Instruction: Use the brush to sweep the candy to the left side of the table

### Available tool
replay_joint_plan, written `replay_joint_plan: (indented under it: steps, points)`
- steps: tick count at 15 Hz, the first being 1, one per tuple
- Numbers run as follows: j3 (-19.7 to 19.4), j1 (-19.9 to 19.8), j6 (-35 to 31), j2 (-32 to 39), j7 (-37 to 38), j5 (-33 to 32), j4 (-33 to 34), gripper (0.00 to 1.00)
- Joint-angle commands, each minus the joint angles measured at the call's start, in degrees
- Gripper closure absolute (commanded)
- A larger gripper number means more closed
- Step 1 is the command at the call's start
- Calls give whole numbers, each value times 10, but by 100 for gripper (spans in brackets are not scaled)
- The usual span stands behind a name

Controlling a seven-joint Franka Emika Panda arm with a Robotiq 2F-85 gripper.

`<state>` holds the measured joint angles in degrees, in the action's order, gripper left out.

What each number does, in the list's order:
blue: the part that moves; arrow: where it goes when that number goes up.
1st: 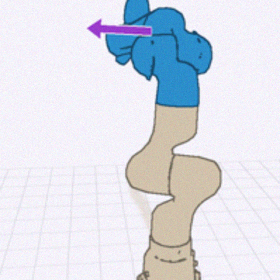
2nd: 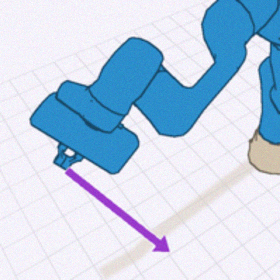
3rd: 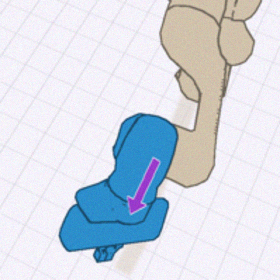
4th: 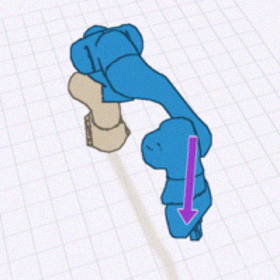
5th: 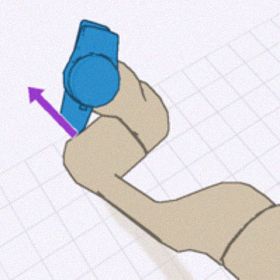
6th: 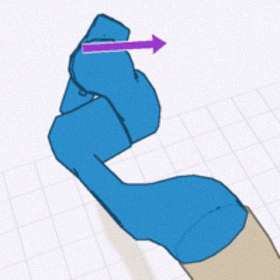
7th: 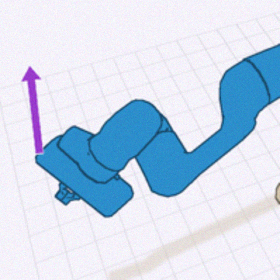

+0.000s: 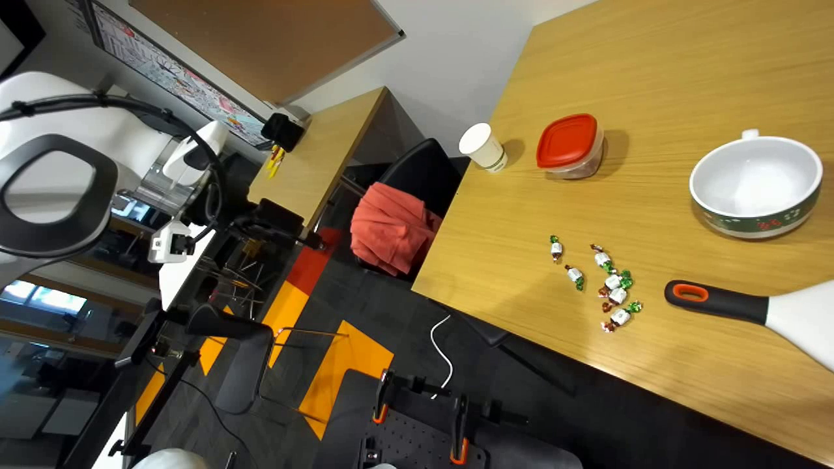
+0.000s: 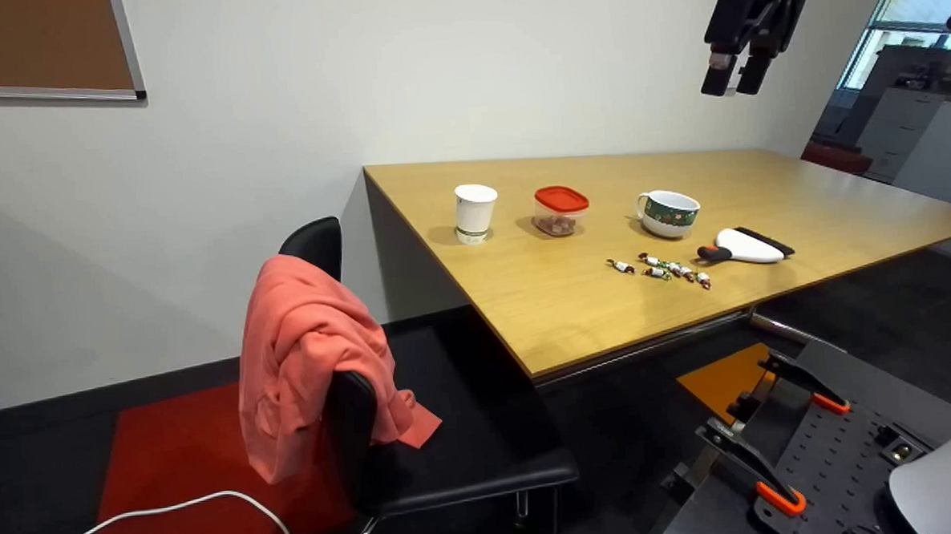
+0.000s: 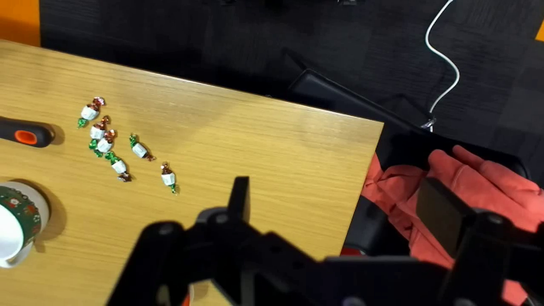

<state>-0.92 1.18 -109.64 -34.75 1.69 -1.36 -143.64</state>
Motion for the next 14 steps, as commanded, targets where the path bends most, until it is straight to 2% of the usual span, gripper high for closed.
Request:
replay_joint_plan:
  steps: [1, 4, 8, 11, 14]
  points:
    - [11, -32, -49, 12, 39, -28, 2, 0]
    - [4, -75, -130, 49, 89, -64, 4, 0]
    - [6, -149, -290, 121, 179, -143, -11, 0]
    - [15, -217, -394, 177, 285, -236, -22, 0]
    - [15, -279, -441, 223, 421, -353, -18, 0]
